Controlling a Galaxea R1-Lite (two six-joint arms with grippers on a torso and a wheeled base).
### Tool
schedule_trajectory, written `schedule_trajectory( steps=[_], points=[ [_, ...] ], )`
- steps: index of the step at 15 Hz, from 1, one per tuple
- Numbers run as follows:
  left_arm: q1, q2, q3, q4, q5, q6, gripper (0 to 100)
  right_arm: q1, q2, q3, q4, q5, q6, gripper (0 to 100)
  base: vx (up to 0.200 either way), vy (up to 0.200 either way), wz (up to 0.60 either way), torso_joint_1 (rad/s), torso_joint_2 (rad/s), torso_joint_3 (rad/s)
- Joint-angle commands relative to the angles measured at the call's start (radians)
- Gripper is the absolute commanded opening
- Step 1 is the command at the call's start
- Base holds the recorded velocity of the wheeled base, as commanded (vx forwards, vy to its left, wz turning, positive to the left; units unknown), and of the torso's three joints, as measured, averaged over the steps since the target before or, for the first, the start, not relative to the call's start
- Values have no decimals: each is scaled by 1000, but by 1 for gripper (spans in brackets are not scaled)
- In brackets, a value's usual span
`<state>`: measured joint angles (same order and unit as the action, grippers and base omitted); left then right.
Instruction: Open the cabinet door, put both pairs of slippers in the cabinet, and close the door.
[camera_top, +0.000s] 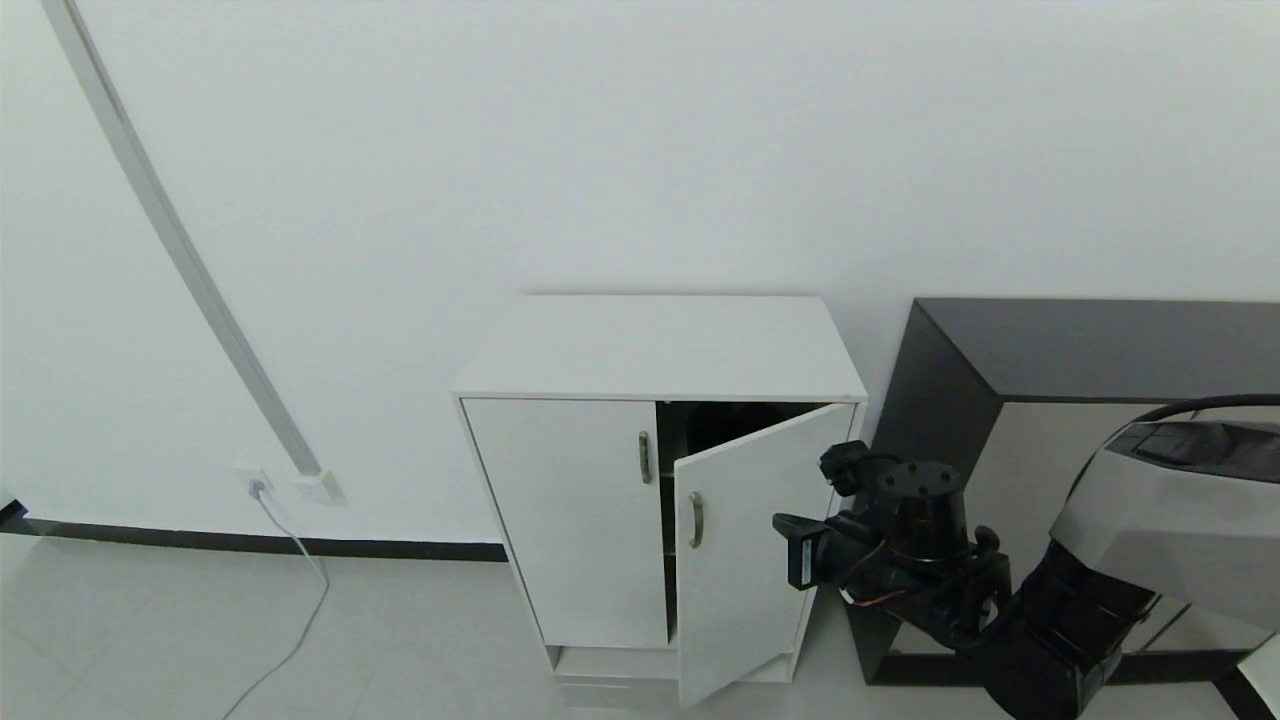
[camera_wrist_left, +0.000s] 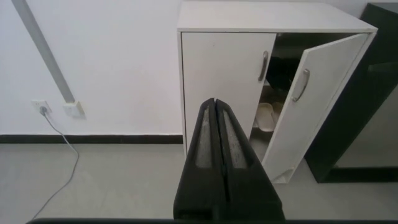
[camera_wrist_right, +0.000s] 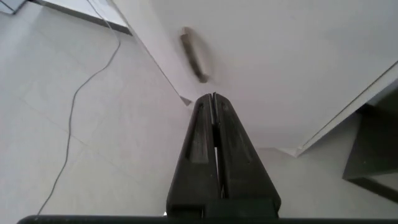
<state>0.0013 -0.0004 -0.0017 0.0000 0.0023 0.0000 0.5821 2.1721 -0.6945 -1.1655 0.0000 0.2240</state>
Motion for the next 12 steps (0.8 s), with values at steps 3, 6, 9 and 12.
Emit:
schedule_trajectory(
  steps=[3, 6, 9, 12],
  points=[
    [0, 0, 0, 0, 1, -2, 0, 12, 5, 21, 0, 21, -2, 0, 200, 0, 0, 7, 1, -2],
    [0, 0, 0, 0, 1, -2, 0, 12, 11, 18, -2, 23, -2, 0, 0, 0, 0, 0, 0, 0],
    [0, 0, 0, 0, 1, -2, 0, 13, 11, 21, -2, 23, -2, 0, 0, 0, 0, 0, 0, 0],
    [0, 0, 0, 0, 1, -2, 0, 16, 12, 23, -11, 23, -3, 0, 0, 0, 0, 0, 0, 0]
  ],
)
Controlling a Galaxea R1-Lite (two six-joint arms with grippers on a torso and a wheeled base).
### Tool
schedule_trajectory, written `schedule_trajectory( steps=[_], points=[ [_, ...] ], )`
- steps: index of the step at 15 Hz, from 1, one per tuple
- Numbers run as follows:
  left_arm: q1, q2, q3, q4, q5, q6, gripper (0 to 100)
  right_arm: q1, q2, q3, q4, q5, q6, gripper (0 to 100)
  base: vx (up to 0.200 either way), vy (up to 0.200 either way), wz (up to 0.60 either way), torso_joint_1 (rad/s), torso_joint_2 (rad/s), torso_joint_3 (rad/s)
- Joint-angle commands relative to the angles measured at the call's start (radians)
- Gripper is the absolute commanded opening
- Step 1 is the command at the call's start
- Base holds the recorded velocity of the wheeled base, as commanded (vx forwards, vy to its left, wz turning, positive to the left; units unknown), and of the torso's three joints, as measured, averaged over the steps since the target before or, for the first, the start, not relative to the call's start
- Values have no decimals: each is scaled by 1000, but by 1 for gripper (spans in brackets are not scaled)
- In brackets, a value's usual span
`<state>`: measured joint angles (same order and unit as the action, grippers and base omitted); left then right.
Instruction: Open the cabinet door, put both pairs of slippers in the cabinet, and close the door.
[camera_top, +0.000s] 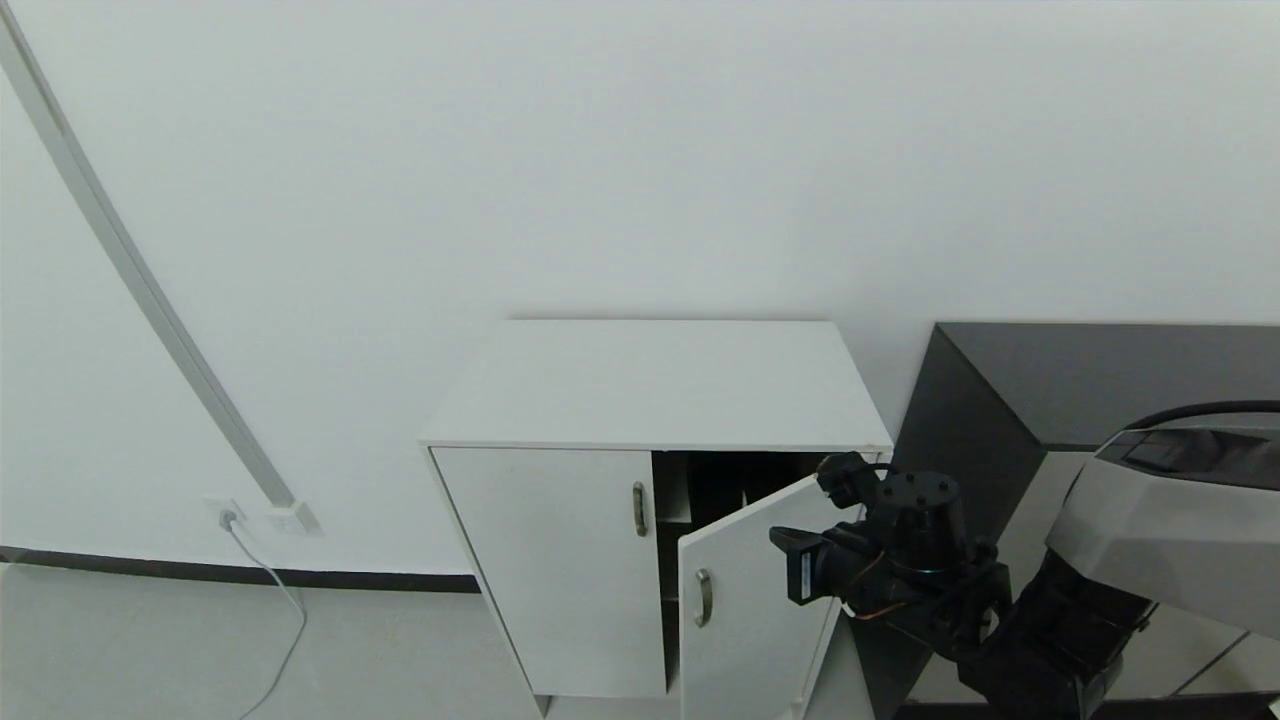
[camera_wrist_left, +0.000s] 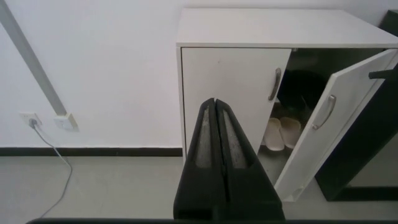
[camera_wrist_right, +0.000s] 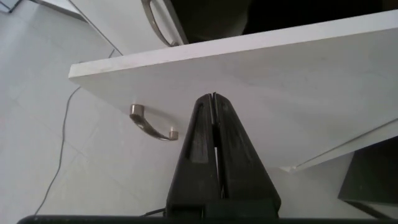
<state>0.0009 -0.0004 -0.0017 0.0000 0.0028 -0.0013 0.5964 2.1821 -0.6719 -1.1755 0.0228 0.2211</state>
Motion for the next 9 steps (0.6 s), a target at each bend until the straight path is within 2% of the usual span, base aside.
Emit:
schedule_trajectory(
  steps=[1, 9],
  points=[
    [1, 0, 0, 0, 0, 0, 0, 2, 4, -5, -1, 0, 0, 0, 0, 0, 0, 0, 0, 0],
    [1, 0, 0, 0, 0, 0, 0, -6, 68, -109, 4, -6, 0, 0, 0, 0, 0, 0, 0, 0]
  ],
)
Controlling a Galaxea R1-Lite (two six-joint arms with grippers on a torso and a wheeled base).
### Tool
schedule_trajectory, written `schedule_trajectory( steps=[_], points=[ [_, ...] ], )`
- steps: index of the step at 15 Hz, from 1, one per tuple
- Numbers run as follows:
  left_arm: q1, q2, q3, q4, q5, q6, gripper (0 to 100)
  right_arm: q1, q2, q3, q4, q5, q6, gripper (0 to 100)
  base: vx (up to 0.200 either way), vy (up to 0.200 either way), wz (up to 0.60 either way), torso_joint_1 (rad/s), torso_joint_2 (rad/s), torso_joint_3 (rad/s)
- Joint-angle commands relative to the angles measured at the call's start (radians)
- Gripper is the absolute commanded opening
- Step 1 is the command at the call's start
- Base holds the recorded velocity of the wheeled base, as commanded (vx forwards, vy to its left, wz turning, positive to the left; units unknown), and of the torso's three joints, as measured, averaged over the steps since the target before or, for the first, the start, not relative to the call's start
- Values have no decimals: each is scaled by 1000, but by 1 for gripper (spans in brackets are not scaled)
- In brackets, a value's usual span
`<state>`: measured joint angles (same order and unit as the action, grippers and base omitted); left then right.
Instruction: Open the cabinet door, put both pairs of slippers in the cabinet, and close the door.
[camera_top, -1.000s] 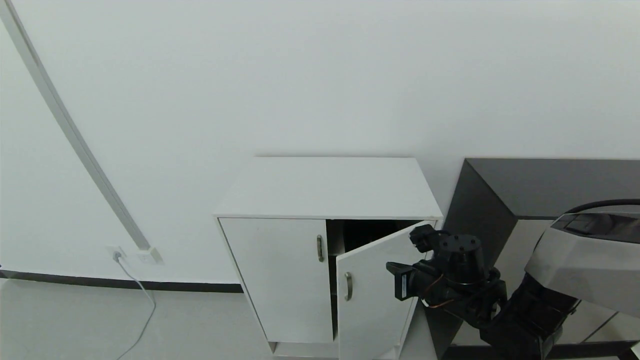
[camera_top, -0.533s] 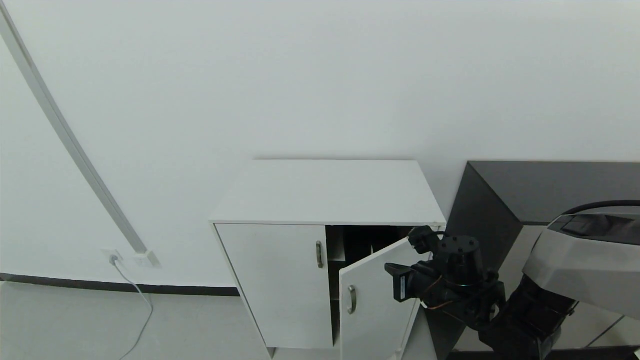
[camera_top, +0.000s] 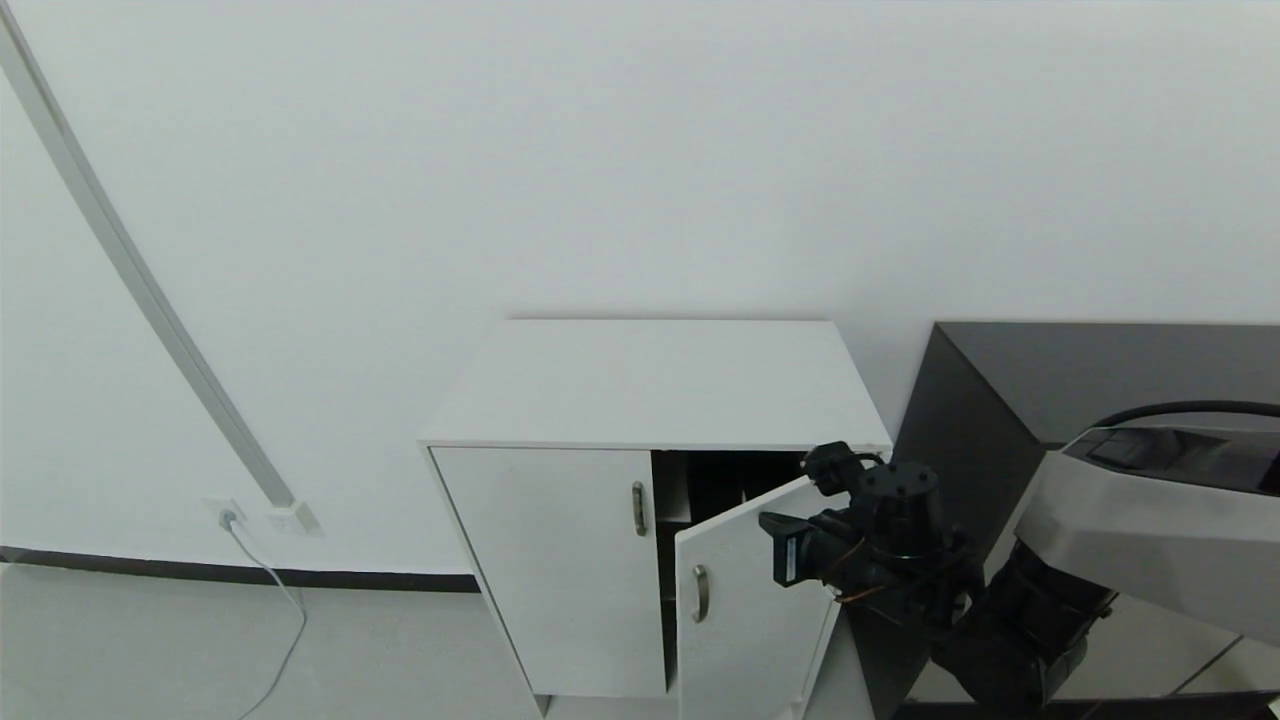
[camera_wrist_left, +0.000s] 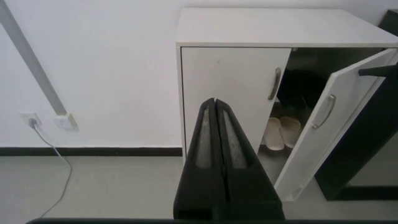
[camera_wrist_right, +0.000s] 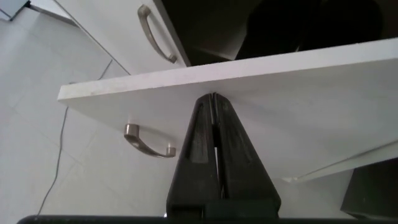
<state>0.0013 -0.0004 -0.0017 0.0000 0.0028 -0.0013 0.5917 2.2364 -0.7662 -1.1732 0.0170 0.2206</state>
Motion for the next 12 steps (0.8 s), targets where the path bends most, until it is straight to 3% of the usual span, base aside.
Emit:
schedule_trajectory(
  steps=[1, 12],
  points=[
    [0, 0, 0, 0, 0, 0, 0, -4, 14, -21, 3, -2, 0, 0, 0, 0, 0, 0, 0, 0],
    [0, 0, 0, 0, -1, 0, 0, -78, 74, -143, 29, -8, 0, 0, 0, 0, 0, 0, 0, 0]
  ],
)
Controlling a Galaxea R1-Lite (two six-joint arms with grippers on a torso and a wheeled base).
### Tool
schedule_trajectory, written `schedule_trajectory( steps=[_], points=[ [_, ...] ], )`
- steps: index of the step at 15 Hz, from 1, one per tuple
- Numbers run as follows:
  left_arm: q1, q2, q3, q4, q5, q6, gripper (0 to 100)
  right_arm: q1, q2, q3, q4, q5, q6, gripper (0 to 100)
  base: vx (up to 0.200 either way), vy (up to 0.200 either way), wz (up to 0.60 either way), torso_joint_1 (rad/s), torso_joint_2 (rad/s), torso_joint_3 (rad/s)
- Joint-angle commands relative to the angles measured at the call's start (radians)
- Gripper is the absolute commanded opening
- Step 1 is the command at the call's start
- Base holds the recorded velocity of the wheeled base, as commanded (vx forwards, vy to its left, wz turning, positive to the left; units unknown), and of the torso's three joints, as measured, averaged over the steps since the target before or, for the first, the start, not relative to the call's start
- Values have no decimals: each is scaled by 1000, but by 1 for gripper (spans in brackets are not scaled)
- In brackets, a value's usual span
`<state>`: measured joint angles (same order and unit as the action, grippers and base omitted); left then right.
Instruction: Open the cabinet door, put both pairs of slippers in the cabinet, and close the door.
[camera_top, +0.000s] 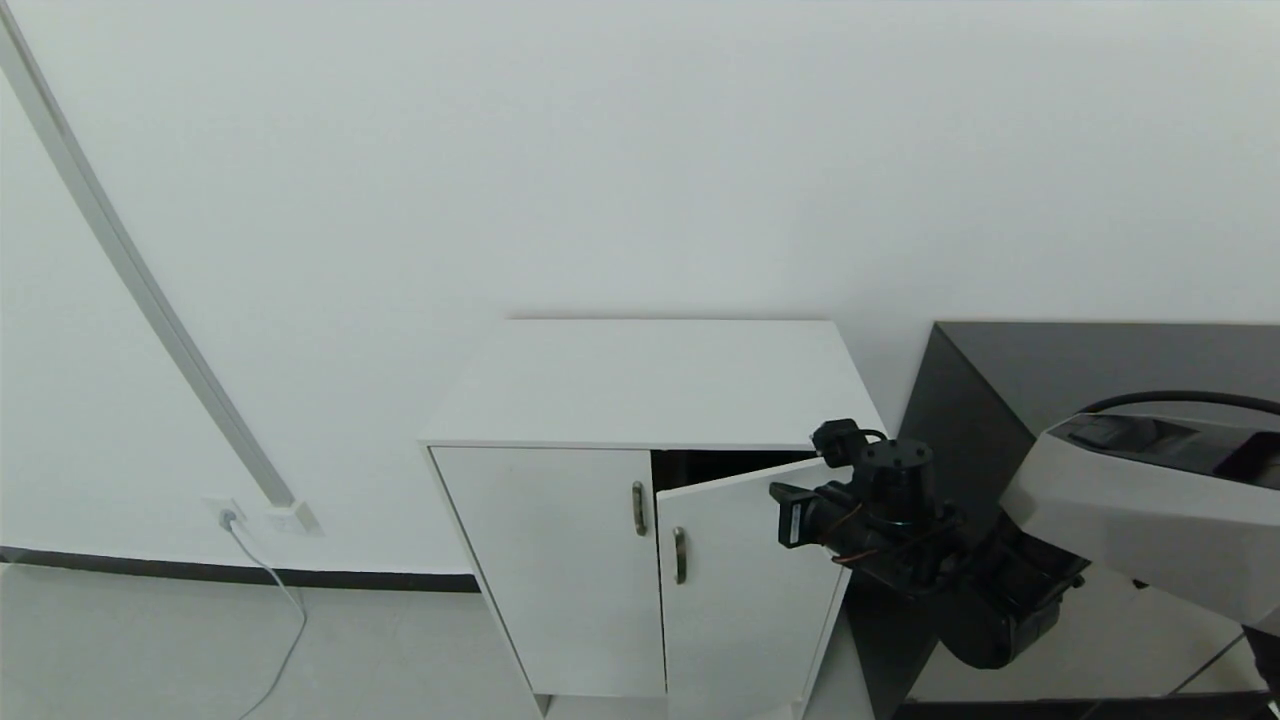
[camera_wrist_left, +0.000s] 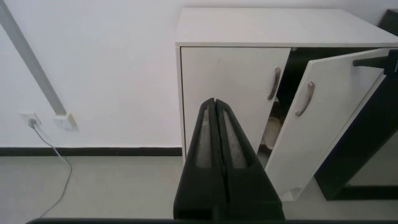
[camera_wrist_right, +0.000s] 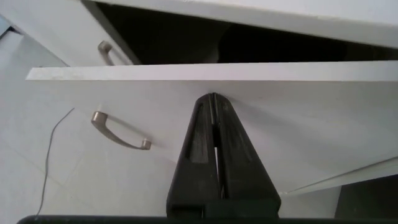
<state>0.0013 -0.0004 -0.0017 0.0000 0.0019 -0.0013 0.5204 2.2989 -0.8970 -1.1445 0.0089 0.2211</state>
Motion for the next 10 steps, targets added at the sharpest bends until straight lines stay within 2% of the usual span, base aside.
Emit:
schedule_trajectory(
  steps=[1, 10],
  points=[
    [0, 0, 0, 0, 1, 0, 0, -10, 17, -19, 0, 0, 0, 0, 0, 0, 0, 0, 0, 0],
    [0, 0, 0, 0, 1, 0, 0, -33, 42, -56, 0, -1, 0, 0, 0, 0, 0, 0, 0, 0]
  ],
)
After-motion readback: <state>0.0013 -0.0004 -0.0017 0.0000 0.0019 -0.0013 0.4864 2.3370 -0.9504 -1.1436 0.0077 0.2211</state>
